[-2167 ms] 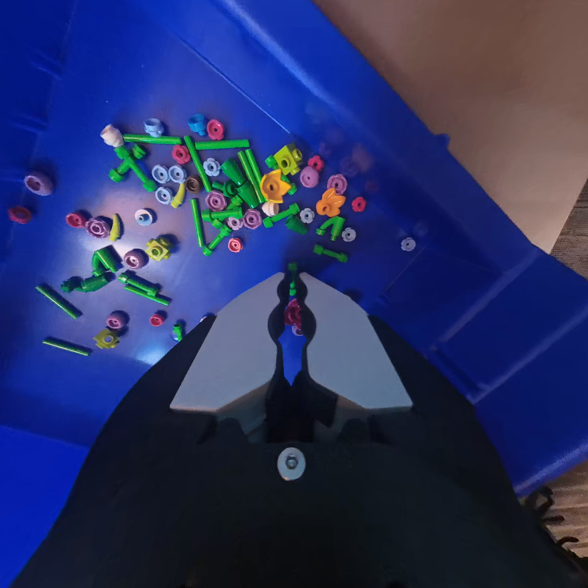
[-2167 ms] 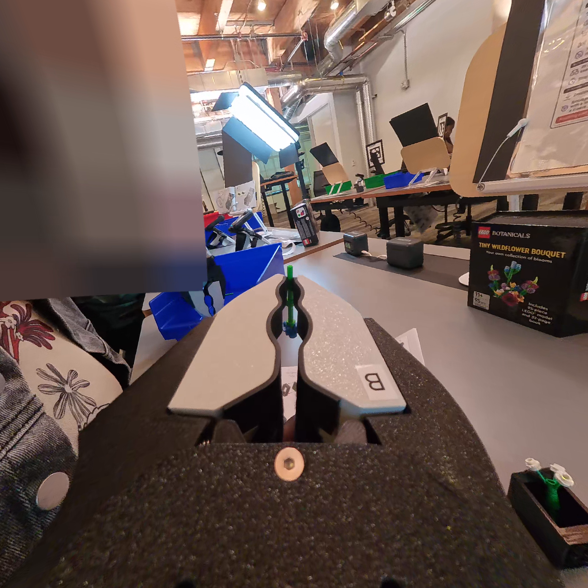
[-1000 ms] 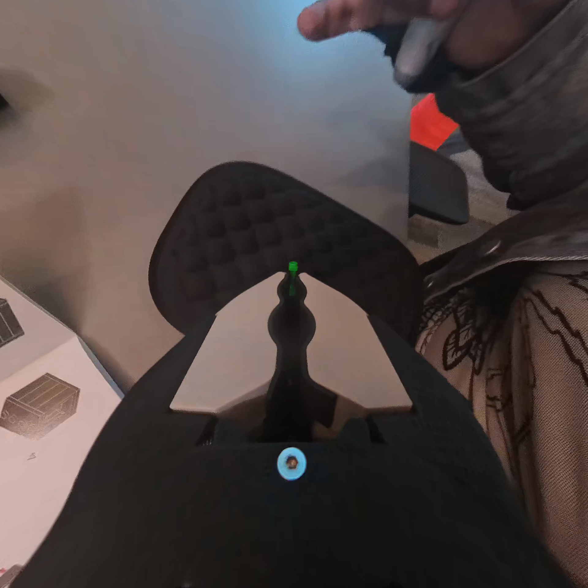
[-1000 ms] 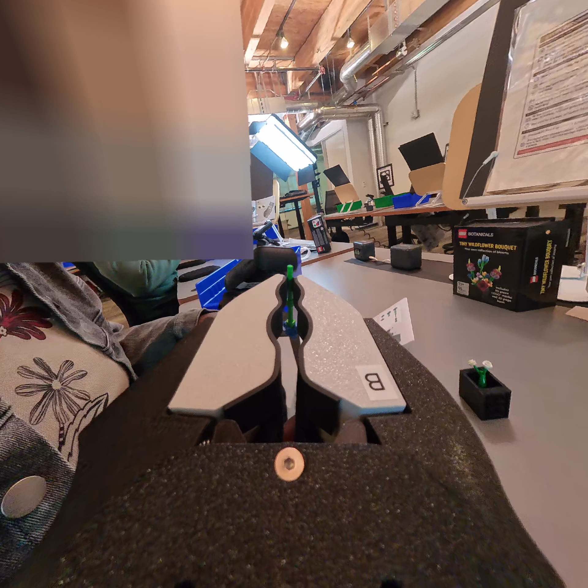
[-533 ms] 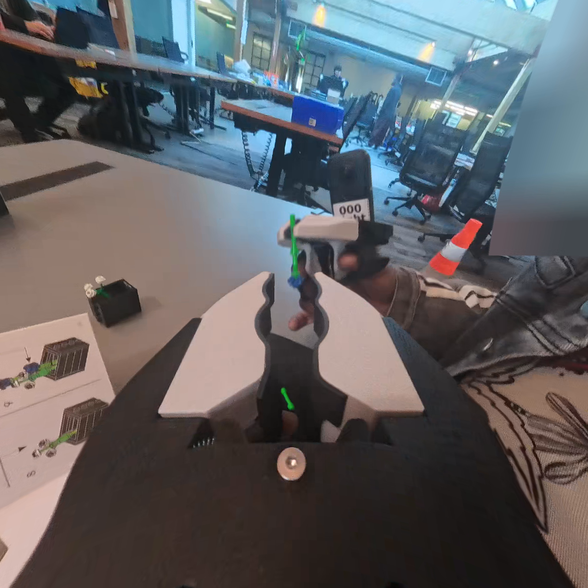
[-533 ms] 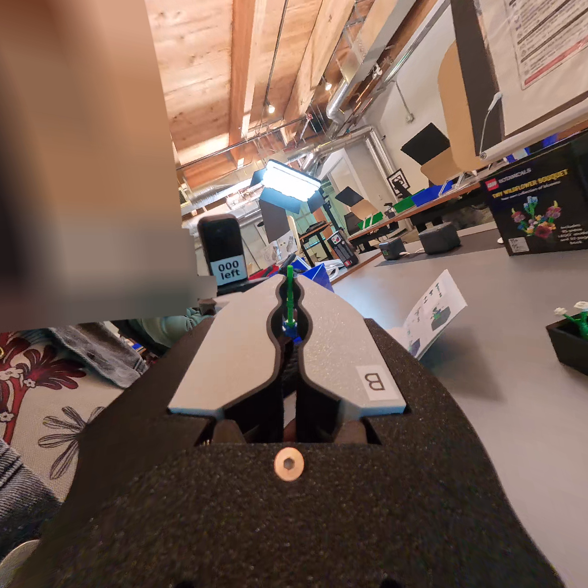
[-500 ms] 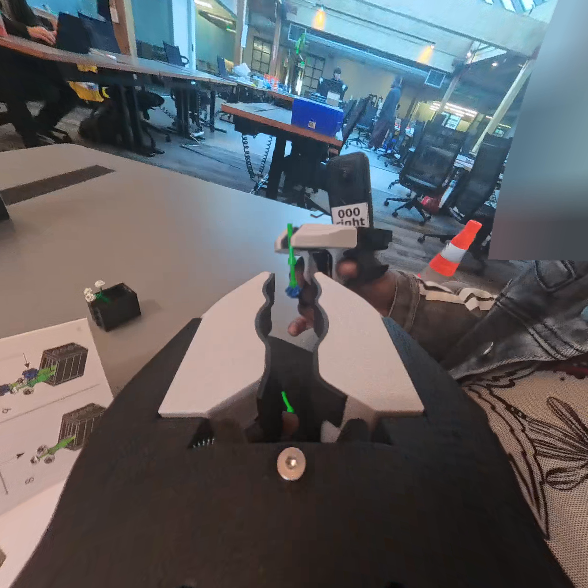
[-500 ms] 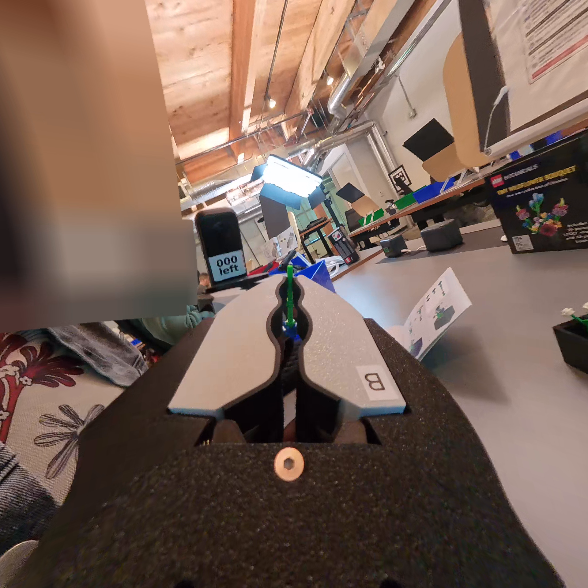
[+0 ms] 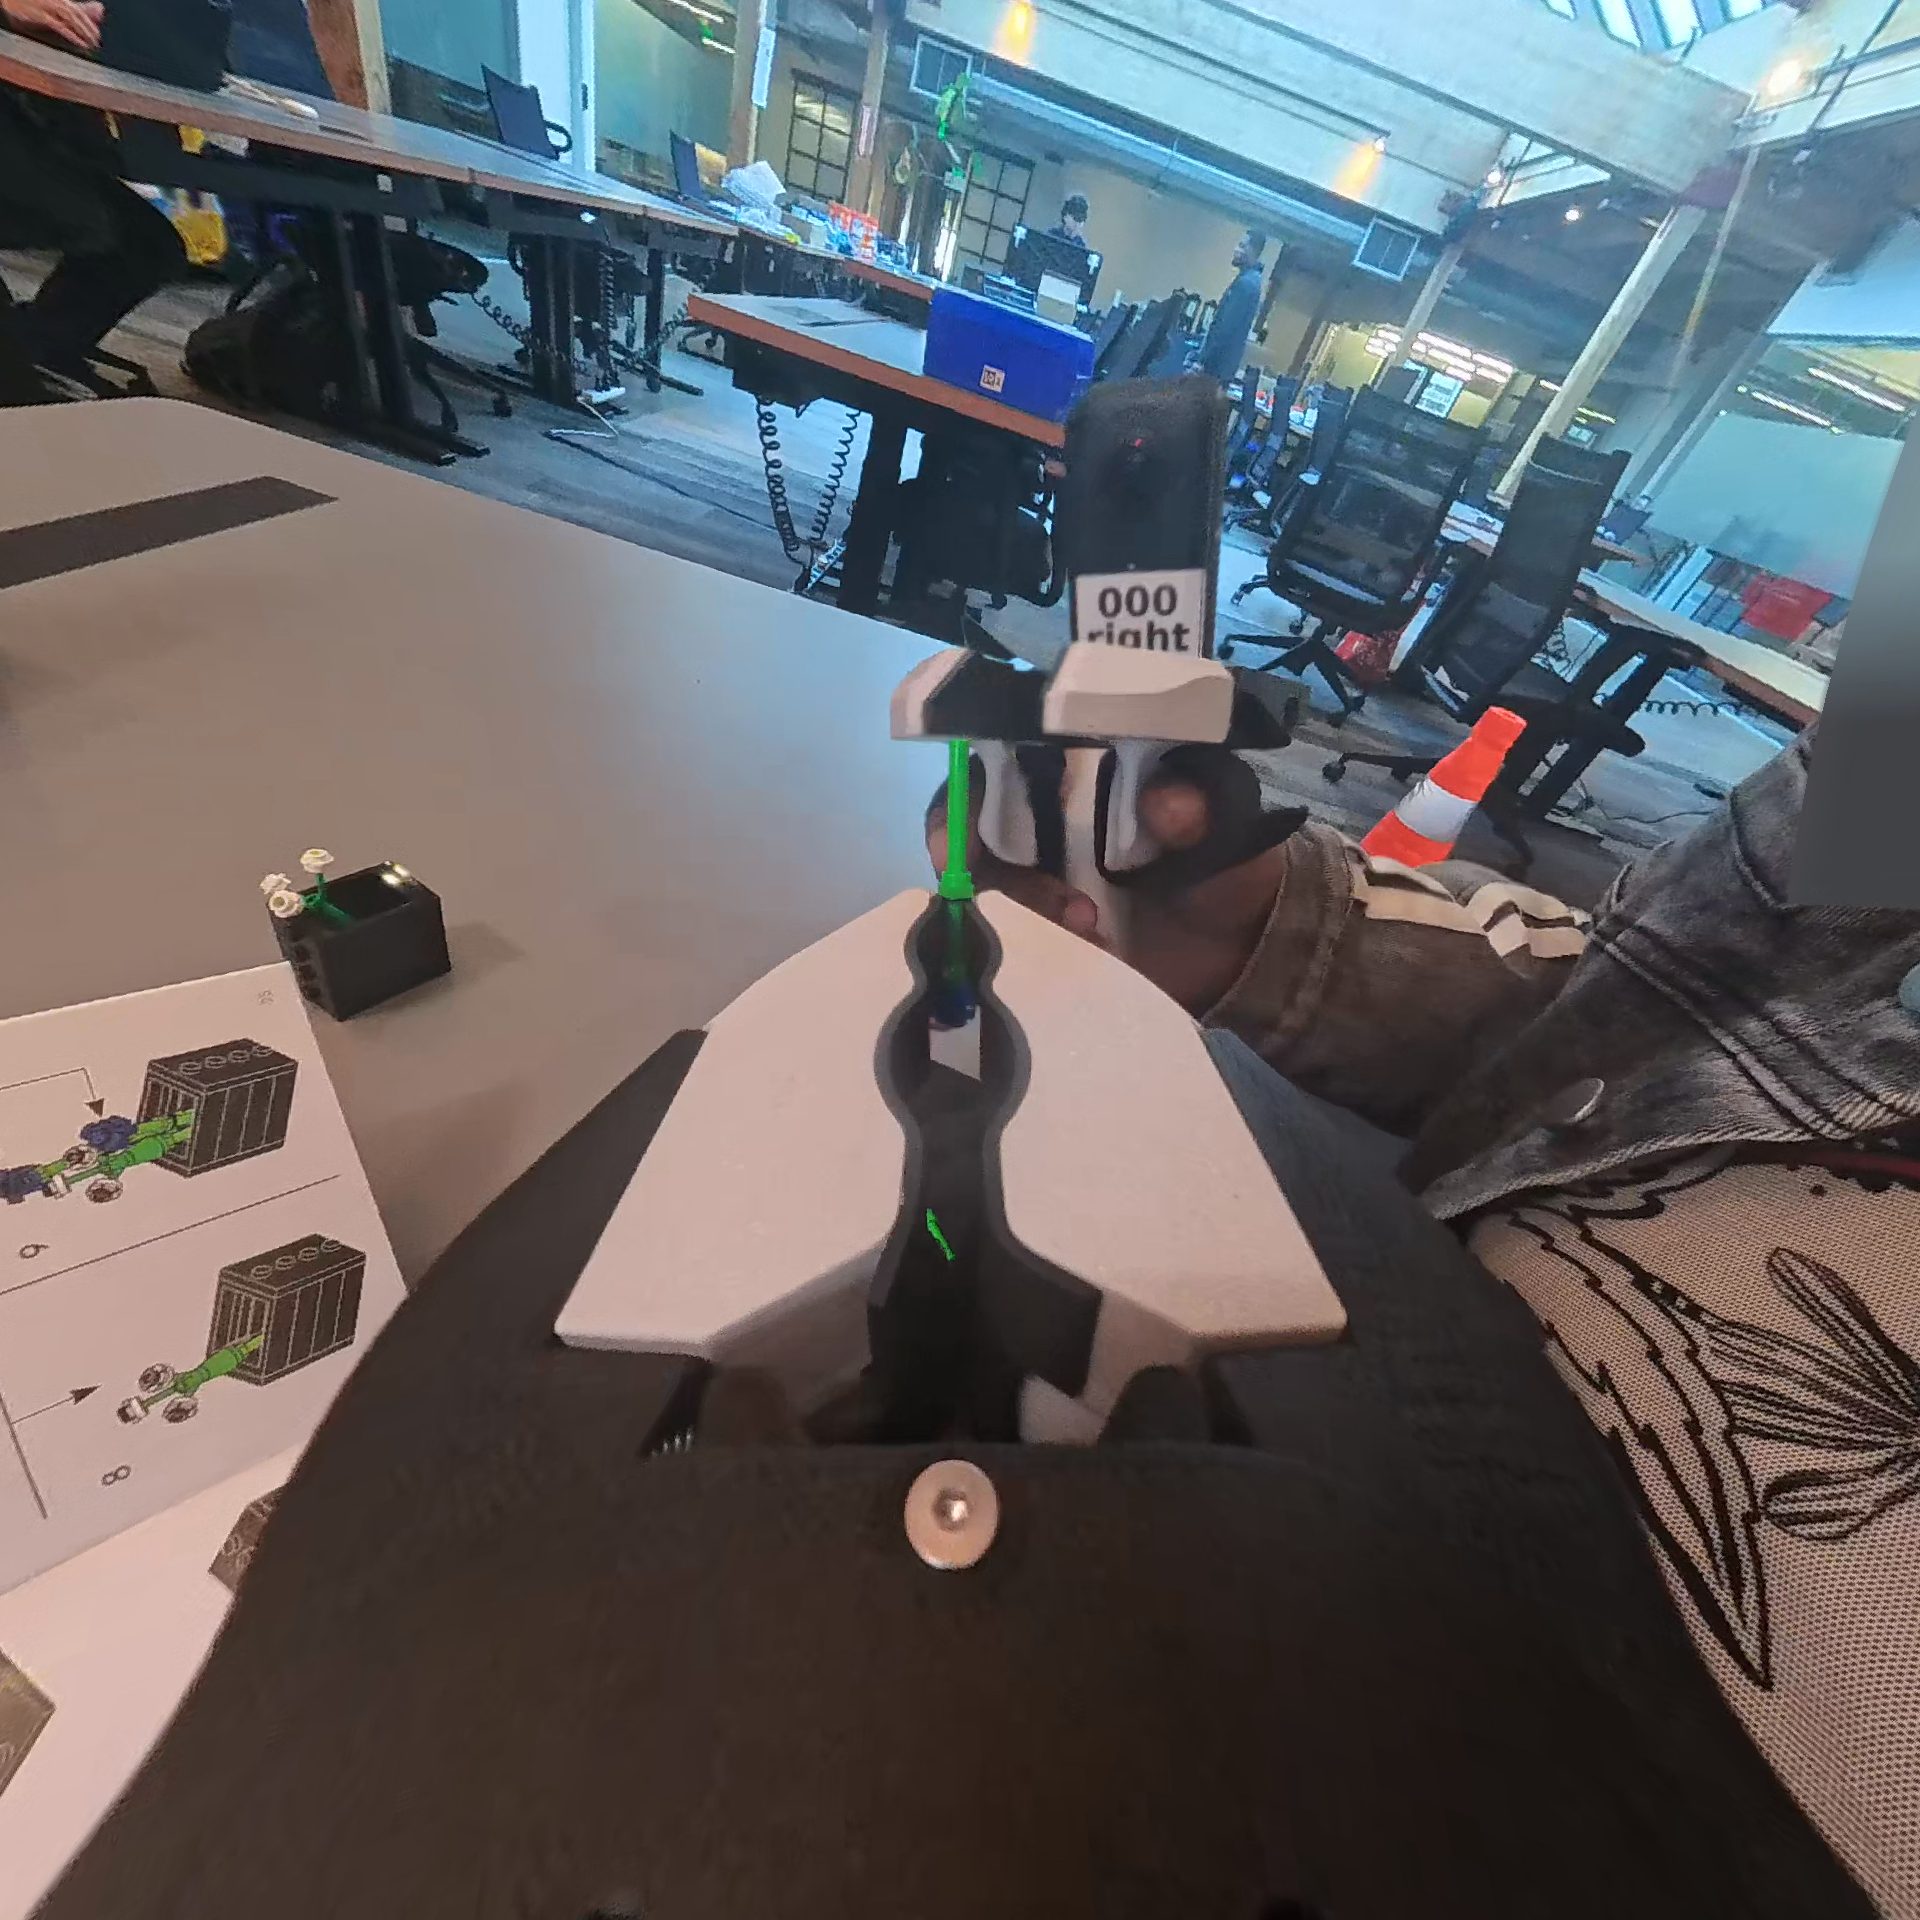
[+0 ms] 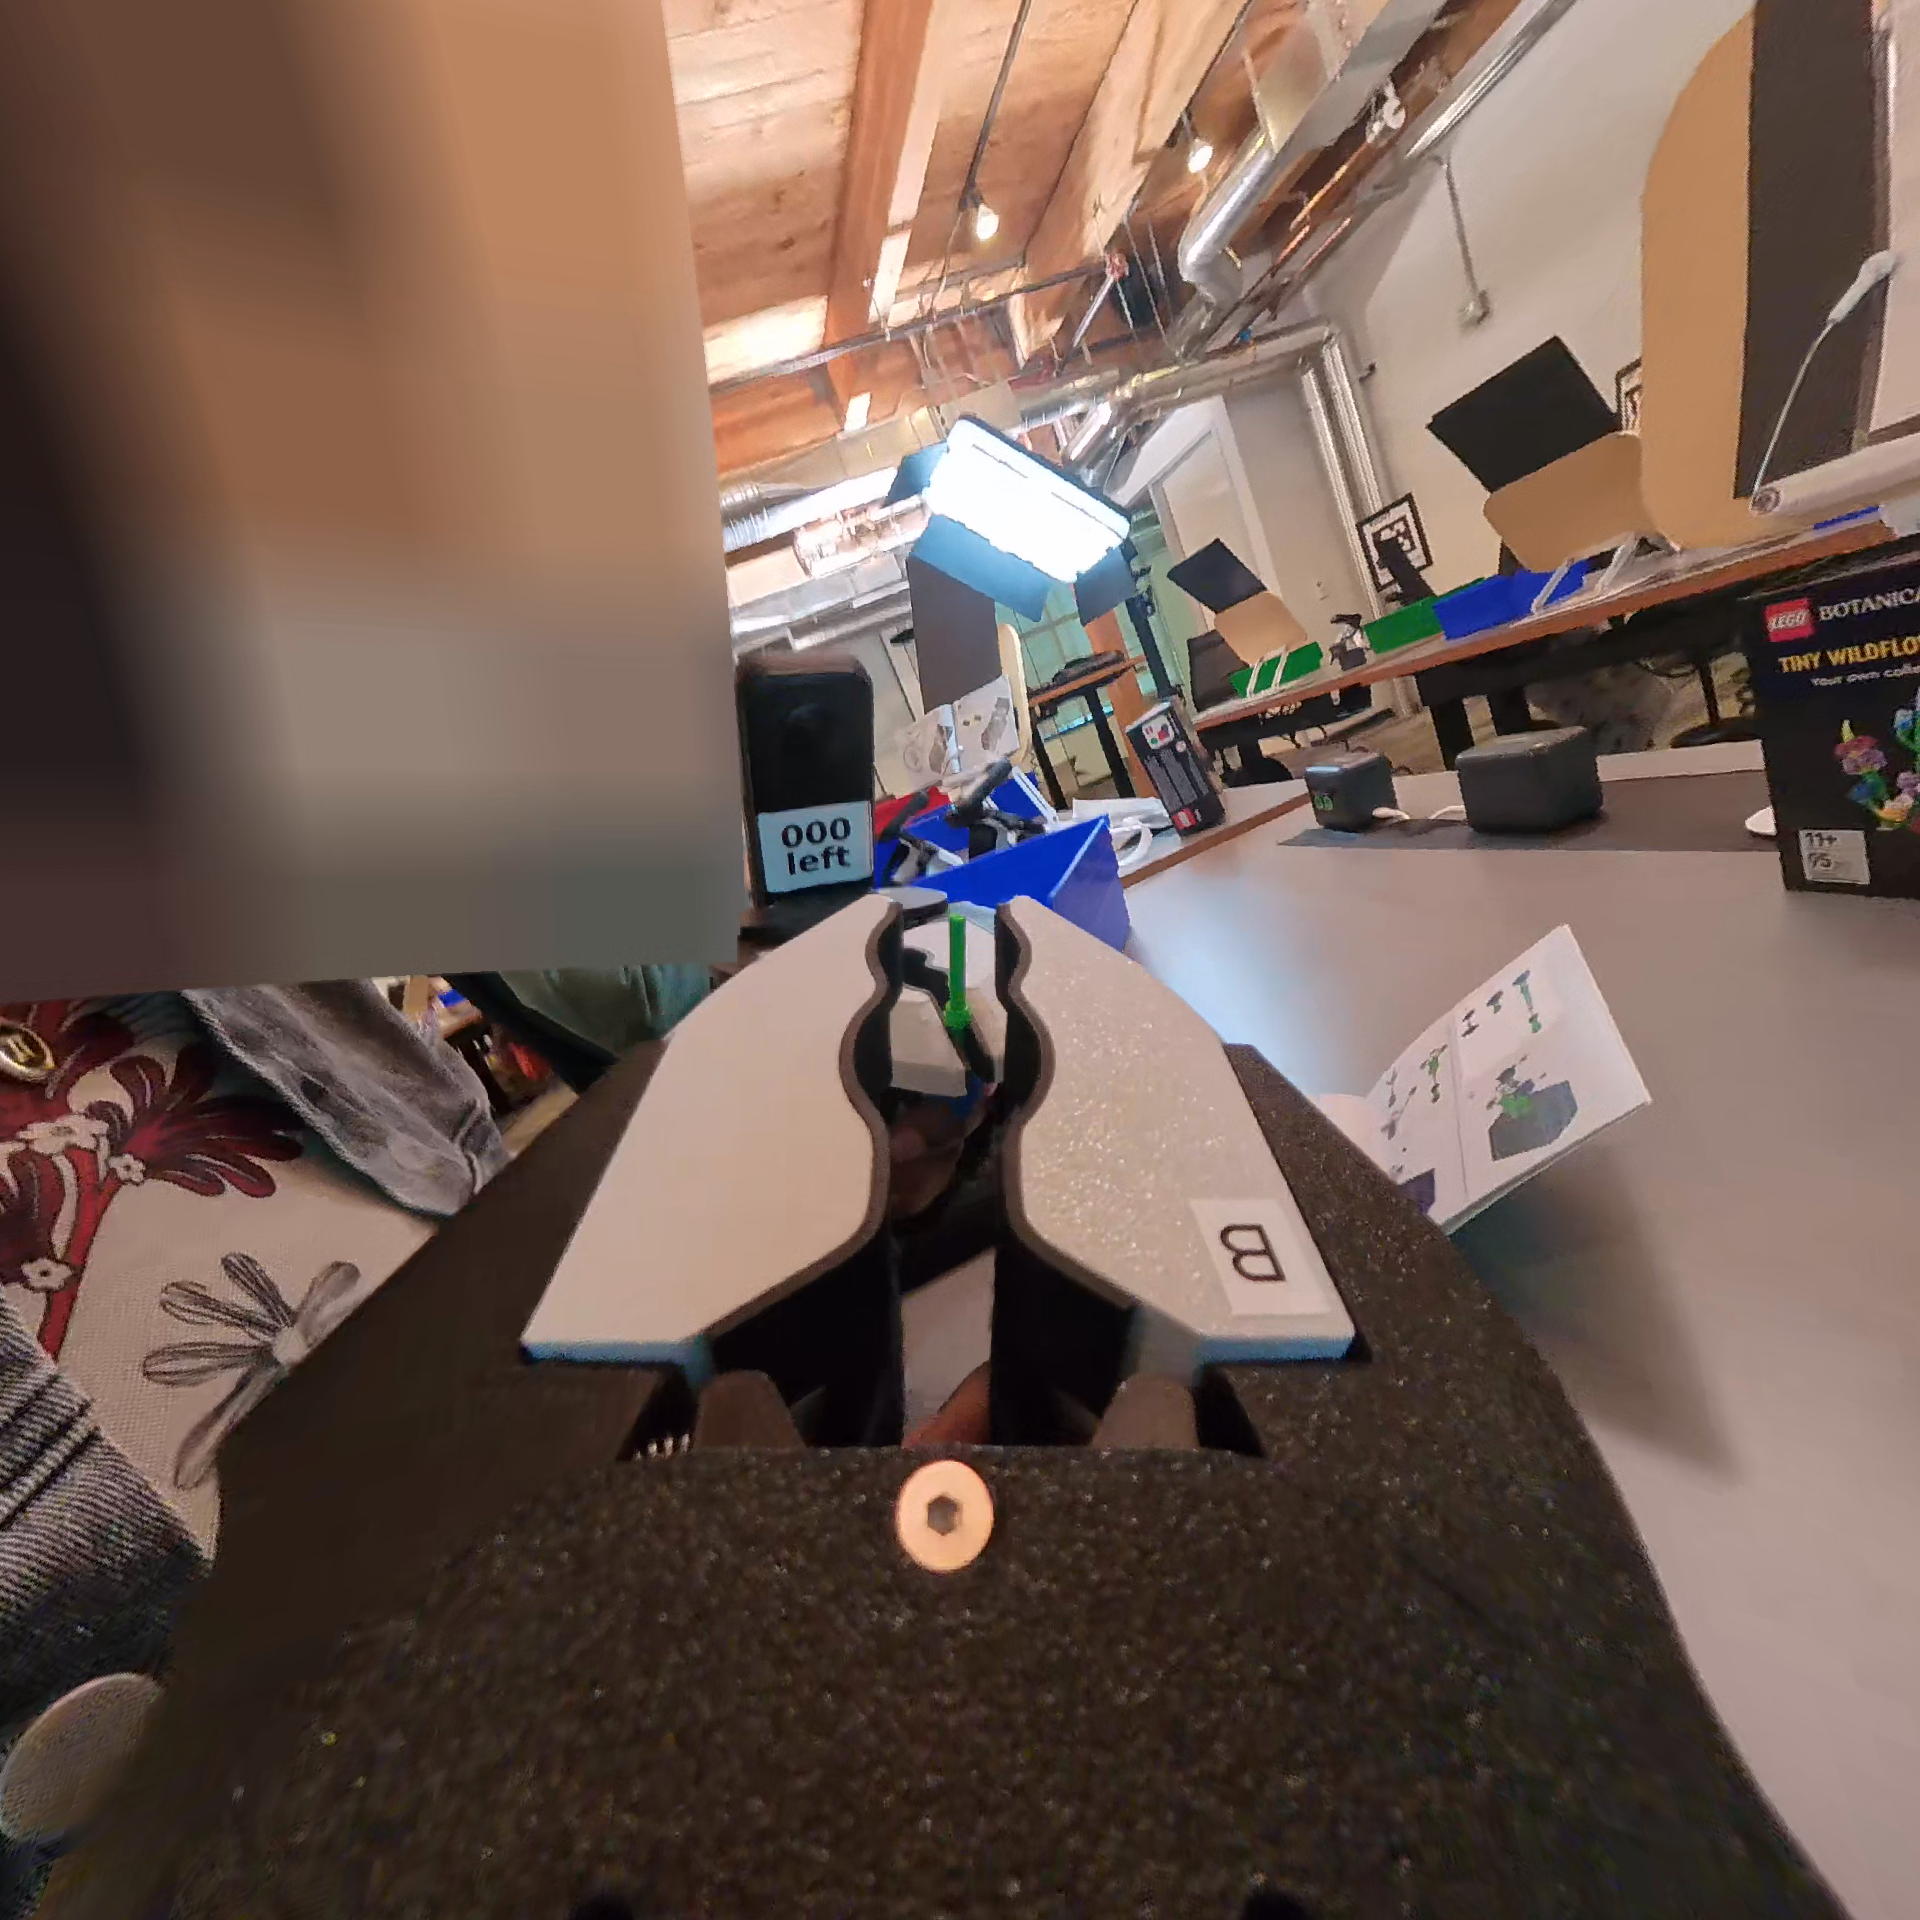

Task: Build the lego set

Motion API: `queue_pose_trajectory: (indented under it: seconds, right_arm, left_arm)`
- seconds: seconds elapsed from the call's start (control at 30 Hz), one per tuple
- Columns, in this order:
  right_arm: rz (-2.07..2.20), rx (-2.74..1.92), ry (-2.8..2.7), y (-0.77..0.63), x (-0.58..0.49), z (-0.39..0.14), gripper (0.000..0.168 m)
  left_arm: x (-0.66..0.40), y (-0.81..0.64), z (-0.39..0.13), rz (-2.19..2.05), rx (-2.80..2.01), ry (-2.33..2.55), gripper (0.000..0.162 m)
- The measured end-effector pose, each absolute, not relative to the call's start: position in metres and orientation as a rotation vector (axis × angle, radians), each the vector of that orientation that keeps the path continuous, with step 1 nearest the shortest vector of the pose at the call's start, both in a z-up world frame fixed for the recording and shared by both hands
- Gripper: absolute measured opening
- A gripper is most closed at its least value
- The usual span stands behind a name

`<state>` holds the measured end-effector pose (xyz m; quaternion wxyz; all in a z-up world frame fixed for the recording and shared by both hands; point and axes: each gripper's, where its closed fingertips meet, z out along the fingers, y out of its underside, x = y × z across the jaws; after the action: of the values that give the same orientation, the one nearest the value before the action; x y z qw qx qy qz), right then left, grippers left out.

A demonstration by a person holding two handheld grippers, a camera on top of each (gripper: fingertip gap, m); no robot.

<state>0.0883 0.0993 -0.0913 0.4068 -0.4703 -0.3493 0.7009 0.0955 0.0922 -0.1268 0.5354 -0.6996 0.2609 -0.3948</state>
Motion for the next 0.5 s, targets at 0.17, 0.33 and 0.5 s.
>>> queue_pose_trajectory:
  seconds: [0.17, 0.33, 0.5]
  right_arm:
    - [1.655, -1.180, -1.009, 0.094, 0.080, -0.095, 0.014]
    - [1.604, -1.173, -1.057, 0.092, 0.076, -0.098, 0.003]
    - [1.600, -1.186, -1.042, 0.093, 0.074, -0.100, 0.002]
  left_arm:
    - [0.097, 0.090, -0.130, -0.917, -1.673, 0.657, 0.004]
    - [0.096, 0.090, -0.131, -0.903, -1.669, 0.663, 0.005]
    - [0.092, 0.092, -0.127, -0.869, -1.641, 0.657, 0.021]
